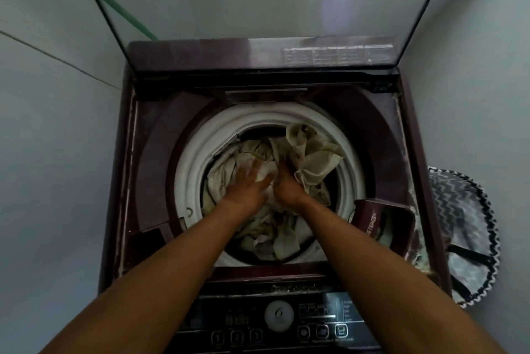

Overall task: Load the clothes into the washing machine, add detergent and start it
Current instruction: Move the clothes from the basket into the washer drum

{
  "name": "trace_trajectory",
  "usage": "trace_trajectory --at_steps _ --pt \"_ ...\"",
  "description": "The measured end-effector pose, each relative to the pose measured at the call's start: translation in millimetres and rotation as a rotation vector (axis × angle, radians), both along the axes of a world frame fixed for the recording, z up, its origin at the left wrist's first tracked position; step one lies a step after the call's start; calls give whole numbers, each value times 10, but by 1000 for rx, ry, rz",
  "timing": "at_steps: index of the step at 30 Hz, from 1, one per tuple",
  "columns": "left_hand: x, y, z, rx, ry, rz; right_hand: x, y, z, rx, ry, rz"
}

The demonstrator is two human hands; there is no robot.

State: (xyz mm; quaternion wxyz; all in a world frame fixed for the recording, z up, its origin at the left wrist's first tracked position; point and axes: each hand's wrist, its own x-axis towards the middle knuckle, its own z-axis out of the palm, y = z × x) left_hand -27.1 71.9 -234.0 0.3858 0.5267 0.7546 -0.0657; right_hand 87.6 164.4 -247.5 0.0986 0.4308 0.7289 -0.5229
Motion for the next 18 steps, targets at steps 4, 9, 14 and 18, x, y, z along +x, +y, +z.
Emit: trace_trajectory --at_steps 4,9,14,18 --pt "-41 77 -210 26 -58 108 -144 225 -10 -27 -129 123" --pt "-221 199 -373 15 -157 318 -394 342 96 313 -233 320" --pt "-286 279 -260 2 -166 383 -279 260 320 937 -64 153" --pt "-344 199 -252 18 -241 453 15 332 120 350 -268 174"
